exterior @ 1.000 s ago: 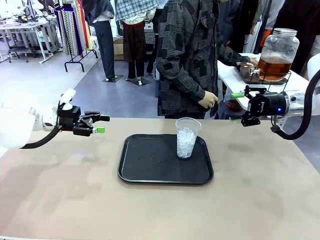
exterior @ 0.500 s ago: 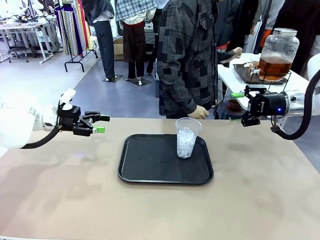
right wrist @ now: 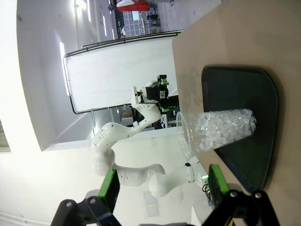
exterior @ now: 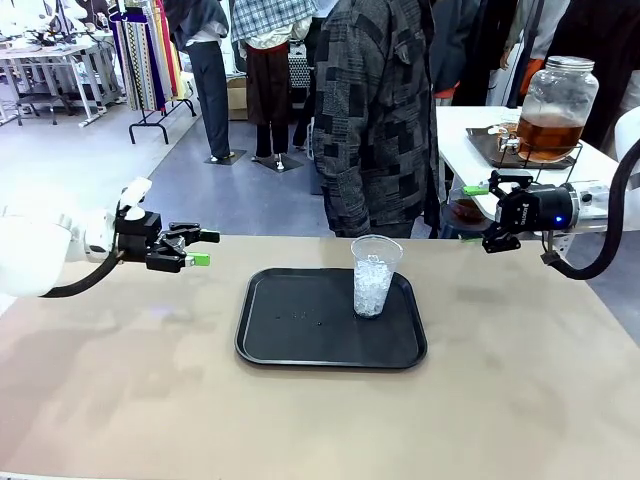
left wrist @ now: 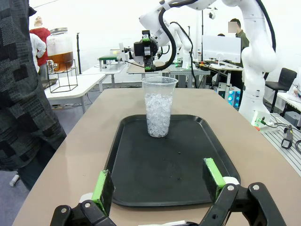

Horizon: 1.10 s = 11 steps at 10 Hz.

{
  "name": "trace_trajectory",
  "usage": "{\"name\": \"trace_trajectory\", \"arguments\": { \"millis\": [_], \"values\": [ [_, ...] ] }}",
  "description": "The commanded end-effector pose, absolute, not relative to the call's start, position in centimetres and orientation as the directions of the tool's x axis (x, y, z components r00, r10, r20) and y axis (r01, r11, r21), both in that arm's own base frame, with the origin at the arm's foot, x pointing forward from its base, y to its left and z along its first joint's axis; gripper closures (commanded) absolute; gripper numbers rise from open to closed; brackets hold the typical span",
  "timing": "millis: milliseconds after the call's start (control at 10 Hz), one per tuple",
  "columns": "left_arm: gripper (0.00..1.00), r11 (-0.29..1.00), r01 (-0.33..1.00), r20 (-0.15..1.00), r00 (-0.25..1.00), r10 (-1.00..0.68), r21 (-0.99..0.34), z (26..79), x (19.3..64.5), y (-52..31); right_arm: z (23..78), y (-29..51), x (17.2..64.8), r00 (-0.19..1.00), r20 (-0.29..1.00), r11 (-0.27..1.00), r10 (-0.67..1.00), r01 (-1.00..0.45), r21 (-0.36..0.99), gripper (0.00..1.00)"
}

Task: Pour the drink into the iced cup.
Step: Pick up the iced cup indicated by the human and present it to them.

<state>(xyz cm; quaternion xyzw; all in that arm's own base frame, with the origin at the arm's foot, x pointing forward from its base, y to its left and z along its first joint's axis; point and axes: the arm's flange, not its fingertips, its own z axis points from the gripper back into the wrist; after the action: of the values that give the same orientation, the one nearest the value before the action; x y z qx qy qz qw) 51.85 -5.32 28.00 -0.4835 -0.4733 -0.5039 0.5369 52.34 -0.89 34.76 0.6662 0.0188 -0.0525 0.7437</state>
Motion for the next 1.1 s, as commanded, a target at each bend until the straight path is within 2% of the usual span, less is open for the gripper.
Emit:
{"name": "trace_trajectory", "arguments": {
  "millis": [0,1000],
  "values": [
    [0.0,0.026,0.999,0.996,0.042,-0.085,-0.04,28.21,51.78,-5.36,34.94,-0.92,52.44,0.994,-0.095,0.105,-0.055,0.1,0.989,0.0],
    [0.0,0.026,0.999,0.996,0.042,-0.085,-0.04,28.21,51.78,-5.36,34.94,-0.92,52.44,0.994,-0.095,0.105,-0.055,0.1,0.989,0.0]
  ]
}}
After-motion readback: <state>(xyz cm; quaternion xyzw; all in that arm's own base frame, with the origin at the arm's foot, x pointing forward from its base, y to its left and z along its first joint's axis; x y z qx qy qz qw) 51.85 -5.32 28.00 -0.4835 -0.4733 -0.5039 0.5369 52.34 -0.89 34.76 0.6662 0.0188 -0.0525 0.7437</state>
